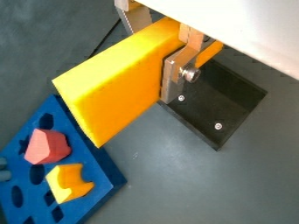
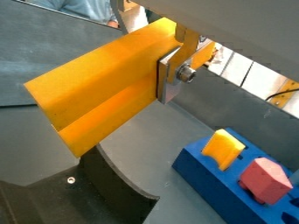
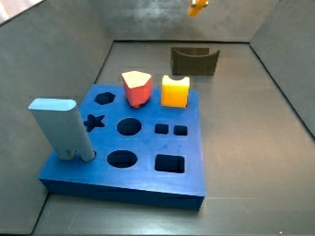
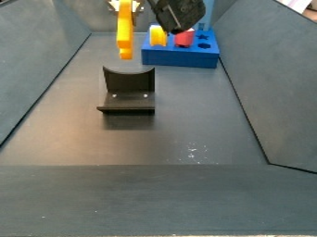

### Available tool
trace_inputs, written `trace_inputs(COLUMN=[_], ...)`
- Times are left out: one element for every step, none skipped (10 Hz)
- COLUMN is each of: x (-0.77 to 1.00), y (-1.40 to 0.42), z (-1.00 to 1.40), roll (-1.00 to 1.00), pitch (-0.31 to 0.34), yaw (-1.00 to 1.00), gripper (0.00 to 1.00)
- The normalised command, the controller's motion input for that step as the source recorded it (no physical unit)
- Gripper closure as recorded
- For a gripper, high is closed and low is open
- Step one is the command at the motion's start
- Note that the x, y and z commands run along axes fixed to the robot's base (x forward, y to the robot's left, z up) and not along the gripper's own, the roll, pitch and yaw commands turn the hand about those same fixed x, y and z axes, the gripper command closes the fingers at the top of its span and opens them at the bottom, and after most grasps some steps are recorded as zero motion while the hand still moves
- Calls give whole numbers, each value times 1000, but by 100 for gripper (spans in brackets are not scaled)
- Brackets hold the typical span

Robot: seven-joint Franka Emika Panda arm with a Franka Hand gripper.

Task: Pick up the double-square object. Move up. Place the double-square object on the fixture. Regrasp the double-square object. Move to above the board. Insert the double-square object.
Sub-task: Place the double-square object on the fixture.

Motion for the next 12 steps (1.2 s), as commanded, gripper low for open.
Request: trace_inputs(x=[60,122,123,139,150,157,163,170,173,137,112,72], y=[26,130,135,137,136,140,140,133,138,107,81,136], z=[-3,-1000,-1000,-1000,-1000,-1000,-1000,-1000,-998,-711,-515,-443], roll=[-214,-1000,-1000,-862,-706,-485,-322,-223,-184,-169,-161,-112], pitch=[26,195,183,204,203,166,131,93,54,15,-9,-39], yaw=[-112,0,-2,-63,-98,-143,-164,-173,-176,-165,-149,-128], gripper=[100,100,100,100,100,100,100,100,100,100,100,100])
